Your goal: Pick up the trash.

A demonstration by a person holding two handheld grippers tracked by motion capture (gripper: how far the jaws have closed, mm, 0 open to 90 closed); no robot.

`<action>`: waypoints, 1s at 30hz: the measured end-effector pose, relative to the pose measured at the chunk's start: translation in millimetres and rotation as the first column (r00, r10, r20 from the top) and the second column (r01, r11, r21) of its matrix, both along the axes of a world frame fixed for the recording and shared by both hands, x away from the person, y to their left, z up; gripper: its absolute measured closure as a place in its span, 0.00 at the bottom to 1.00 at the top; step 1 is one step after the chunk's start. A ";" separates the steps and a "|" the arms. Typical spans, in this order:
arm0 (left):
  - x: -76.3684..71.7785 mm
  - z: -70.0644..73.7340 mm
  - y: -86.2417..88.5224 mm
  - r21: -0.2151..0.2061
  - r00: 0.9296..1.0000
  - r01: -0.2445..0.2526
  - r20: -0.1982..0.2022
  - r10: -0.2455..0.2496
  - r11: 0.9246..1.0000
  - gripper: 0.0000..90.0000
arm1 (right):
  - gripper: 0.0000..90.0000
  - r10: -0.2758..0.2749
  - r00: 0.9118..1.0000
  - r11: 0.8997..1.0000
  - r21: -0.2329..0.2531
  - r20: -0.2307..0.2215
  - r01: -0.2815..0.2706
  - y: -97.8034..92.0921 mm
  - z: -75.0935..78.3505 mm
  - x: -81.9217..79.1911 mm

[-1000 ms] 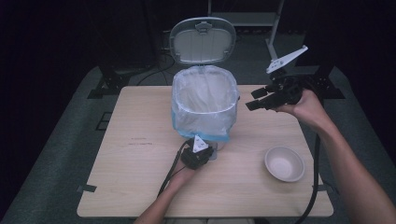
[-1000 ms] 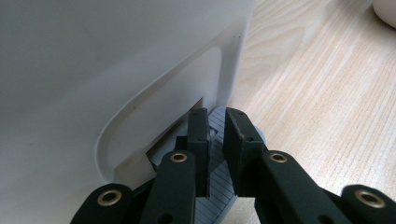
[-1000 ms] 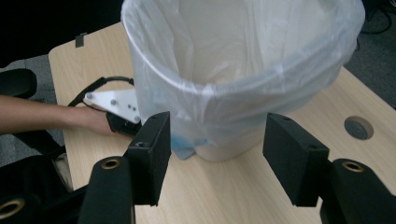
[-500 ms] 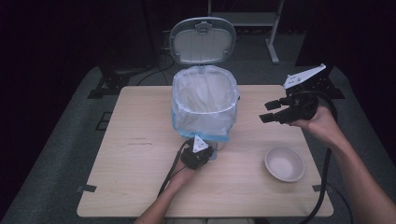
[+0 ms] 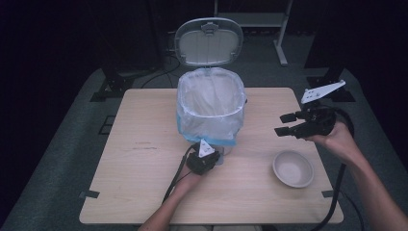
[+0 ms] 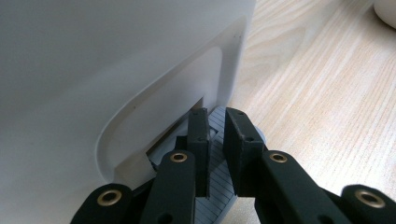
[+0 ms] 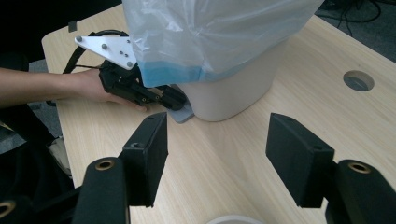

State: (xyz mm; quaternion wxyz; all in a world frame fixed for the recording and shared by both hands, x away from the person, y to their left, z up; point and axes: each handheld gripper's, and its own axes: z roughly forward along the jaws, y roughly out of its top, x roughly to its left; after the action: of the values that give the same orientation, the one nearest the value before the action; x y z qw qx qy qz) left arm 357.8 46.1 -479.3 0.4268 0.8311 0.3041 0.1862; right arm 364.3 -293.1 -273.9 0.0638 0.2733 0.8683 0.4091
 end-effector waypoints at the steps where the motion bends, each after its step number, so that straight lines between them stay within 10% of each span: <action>1: 0.0 0.0 0.0 0.000 1.000 0.000 0.000 0.000 1.000 0.90 | 0.42 0.001 1.000 1.000 0.001 0.001 -0.001 -0.4 -0.5 -0.6; 30: 0.0 -0.4 -0.3 -0.004 1.000 -0.003 0.003 0.003 1.000 0.90 | 0.42 -0.014 1.000 0.999 0.048 -0.005 0.014 -30.2 -34.9 -28.9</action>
State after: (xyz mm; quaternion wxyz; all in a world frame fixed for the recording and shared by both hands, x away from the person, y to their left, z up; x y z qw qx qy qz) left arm 357.8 45.9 -479.7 0.4287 0.8295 0.3050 0.1873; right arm 335.4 -323.3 -308.7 0.0581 0.2818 0.8564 0.4287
